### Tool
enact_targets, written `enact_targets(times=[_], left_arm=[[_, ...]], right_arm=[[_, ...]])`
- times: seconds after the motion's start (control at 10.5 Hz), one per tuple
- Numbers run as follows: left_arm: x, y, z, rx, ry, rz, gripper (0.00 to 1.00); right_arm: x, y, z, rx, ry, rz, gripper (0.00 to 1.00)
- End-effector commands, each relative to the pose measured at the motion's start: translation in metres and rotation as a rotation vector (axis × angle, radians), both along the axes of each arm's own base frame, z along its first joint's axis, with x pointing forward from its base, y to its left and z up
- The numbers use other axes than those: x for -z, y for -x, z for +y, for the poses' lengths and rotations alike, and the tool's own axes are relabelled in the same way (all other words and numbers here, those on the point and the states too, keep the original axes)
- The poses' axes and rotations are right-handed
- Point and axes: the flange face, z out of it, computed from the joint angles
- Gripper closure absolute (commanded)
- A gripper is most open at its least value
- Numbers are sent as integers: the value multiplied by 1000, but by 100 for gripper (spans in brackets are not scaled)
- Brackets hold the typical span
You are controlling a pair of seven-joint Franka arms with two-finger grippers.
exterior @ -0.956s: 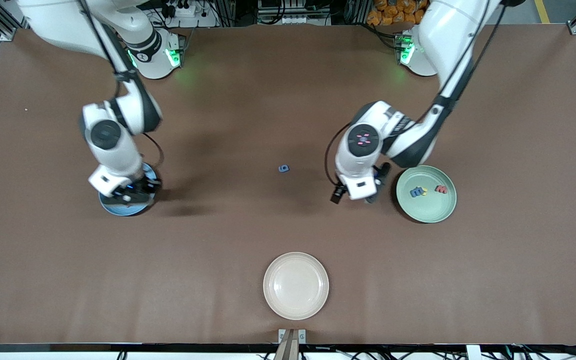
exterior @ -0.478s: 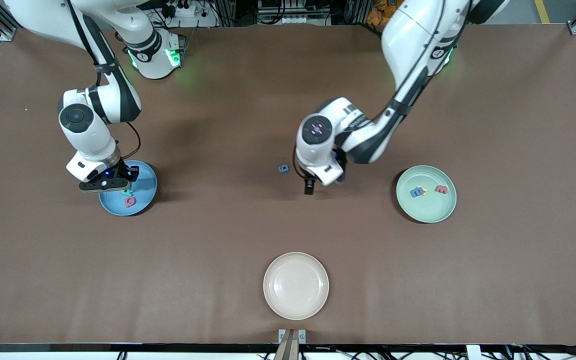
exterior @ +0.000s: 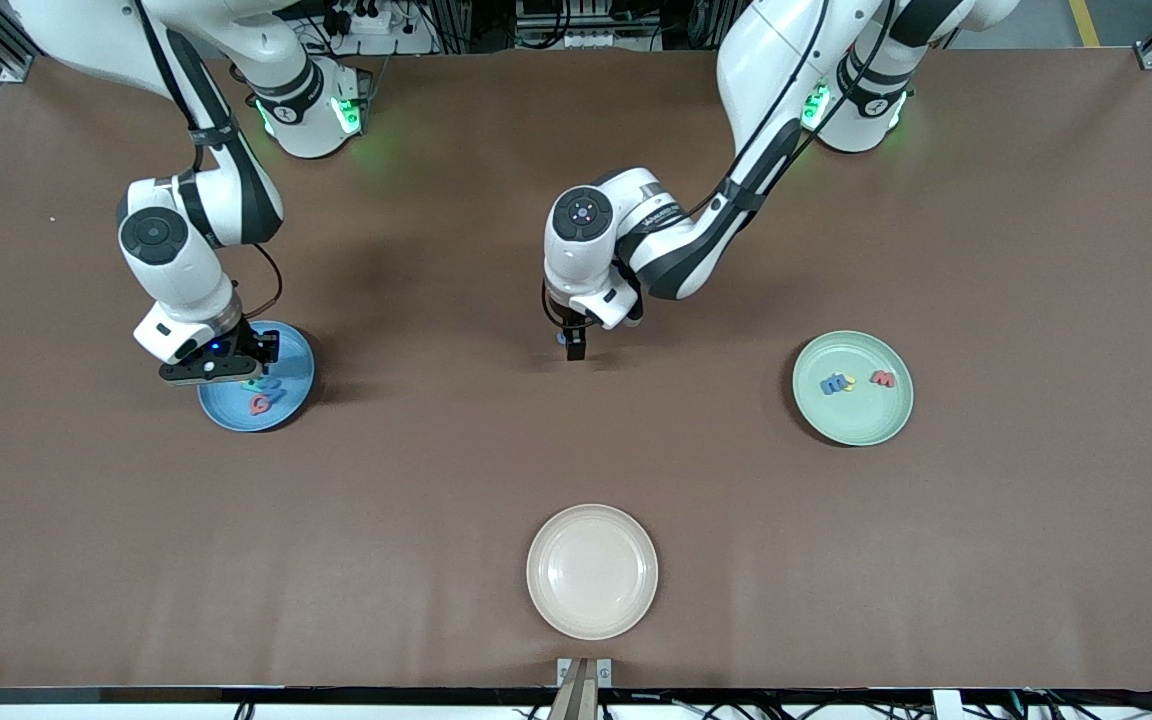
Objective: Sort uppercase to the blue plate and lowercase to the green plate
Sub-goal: 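Release W over blue plate while the left gripper reaches blue g, then grasp the blue g with the left gripper while the right gripper withdraws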
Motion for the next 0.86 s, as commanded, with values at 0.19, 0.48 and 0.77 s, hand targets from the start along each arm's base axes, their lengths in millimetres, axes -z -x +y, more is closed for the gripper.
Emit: enact_targets(times=[0.19, 0.48, 0.77], left_arm=[[13, -7, 1, -60, -23, -57, 0], [20, -5, -2, -53, -14, -61, 0], [38, 6, -8, -23, -25, -61, 0]], right_arm=[[-22, 1, 1, 44, -38, -24, 29], [-73, -21, 15, 131, -93, 13, 22], [-167, -69, 36, 156, -120, 7, 21]])
